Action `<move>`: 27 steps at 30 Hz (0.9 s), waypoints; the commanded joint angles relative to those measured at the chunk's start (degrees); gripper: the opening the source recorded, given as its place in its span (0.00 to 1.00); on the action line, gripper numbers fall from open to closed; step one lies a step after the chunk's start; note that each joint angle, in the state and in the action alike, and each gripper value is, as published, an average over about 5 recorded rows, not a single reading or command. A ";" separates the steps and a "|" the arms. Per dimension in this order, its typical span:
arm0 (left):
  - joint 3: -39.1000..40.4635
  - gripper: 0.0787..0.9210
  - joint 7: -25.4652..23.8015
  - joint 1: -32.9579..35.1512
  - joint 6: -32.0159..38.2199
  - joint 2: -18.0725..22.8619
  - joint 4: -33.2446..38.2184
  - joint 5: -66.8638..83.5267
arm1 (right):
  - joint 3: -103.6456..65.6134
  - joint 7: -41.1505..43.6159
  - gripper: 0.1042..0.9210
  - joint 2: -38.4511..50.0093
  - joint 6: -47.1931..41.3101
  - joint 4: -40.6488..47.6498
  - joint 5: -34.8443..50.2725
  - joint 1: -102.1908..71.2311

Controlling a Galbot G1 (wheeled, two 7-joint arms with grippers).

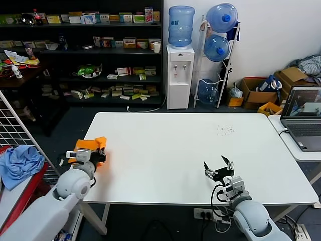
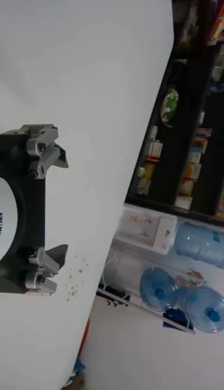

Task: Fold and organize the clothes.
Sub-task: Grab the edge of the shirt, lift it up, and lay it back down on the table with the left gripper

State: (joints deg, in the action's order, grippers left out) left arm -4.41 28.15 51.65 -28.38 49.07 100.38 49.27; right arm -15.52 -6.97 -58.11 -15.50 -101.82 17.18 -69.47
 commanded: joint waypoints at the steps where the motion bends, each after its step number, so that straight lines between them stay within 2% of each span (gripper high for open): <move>1: 2.95 0.09 3.82 0.20 2.46 16.94 -2.23 -2.57 | -0.86 3.67 0.88 1.85 3.71 -0.14 0.37 -1.51; 12: 6.60 0.09 1.97 -0.48 7.89 32.76 -9.63 -13.35 | -2.69 8.17 0.88 4.16 9.82 1.76 3.88 -1.96; 27: 12.09 0.09 1.94 -1.16 15.58 45.08 -17.13 -17.75 | -3.99 7.18 0.88 4.42 10.09 3.63 4.23 -1.30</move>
State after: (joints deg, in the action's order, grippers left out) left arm 4.68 30.11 50.61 -18.10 83.25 88.15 34.34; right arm -19.12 -0.34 -54.19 -6.33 -98.92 20.94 -70.74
